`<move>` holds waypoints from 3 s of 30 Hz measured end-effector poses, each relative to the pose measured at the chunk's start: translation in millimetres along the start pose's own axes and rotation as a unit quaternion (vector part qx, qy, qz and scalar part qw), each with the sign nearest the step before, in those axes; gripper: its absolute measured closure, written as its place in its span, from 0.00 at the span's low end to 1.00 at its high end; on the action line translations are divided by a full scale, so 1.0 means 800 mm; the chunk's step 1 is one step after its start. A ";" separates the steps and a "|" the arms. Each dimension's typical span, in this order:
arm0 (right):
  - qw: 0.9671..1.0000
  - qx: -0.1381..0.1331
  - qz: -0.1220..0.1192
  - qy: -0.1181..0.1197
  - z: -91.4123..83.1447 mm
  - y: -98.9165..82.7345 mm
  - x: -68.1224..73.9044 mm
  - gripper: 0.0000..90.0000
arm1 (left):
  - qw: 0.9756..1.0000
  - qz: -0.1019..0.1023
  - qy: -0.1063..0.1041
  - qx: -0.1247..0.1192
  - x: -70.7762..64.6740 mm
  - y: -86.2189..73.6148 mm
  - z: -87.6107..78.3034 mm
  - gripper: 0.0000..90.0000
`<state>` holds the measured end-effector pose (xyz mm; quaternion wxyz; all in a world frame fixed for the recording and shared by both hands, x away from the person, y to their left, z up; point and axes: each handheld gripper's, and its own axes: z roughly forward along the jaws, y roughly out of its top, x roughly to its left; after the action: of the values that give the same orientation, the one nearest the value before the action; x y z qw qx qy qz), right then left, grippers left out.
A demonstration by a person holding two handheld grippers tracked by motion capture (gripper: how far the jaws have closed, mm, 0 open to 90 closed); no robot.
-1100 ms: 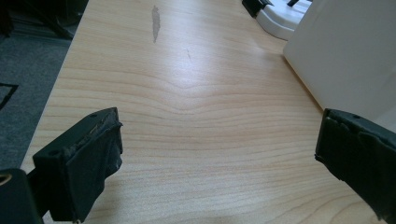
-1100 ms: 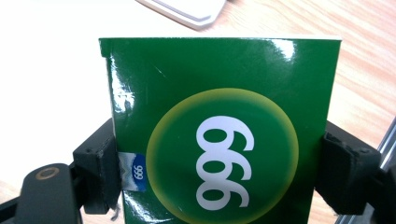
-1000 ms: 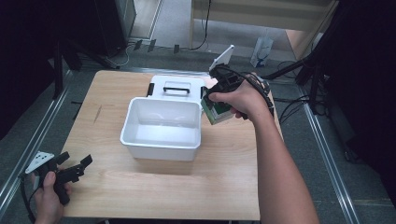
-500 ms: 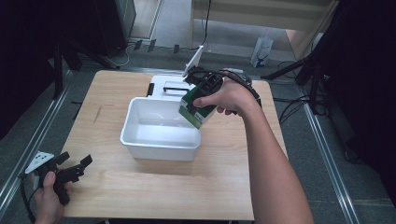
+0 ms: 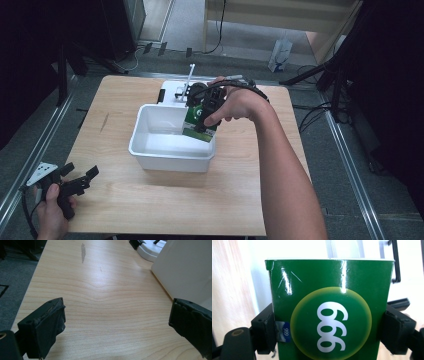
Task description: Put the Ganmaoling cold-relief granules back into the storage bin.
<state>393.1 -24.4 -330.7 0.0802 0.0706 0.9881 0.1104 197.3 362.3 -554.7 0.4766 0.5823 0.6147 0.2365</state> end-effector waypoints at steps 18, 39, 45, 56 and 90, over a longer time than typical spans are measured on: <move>0.997 0.023 -0.070 0.011 0.036 0.003 0.006 0.18 | 1.000 -0.002 -0.001 -0.003 0.000 0.000 0.000 0.01; 0.997 0.032 -0.066 0.030 0.107 -0.008 0.009 0.18 | 1.000 -0.003 -0.002 -0.004 0.000 0.000 0.000 0.01; 0.996 0.045 -0.064 0.038 0.125 -0.008 0.010 0.18 | 1.000 -0.003 -0.002 -0.004 0.001 0.000 0.000 0.01; 0.995 0.076 -0.050 0.046 0.144 -0.005 0.015 0.18 | 1.000 -0.002 -0.002 -0.003 0.001 0.000 0.000 0.01; 0.985 -0.038 0.168 -0.034 0.004 -0.072 -0.016 0.00 | 1.000 -0.001 0.000 -0.001 0.000 0.000 0.000 0.01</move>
<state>399.1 -81.1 -345.2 0.0972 0.2360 0.9540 0.1573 197.4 362.3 -554.8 0.4774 0.5816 0.6147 0.2366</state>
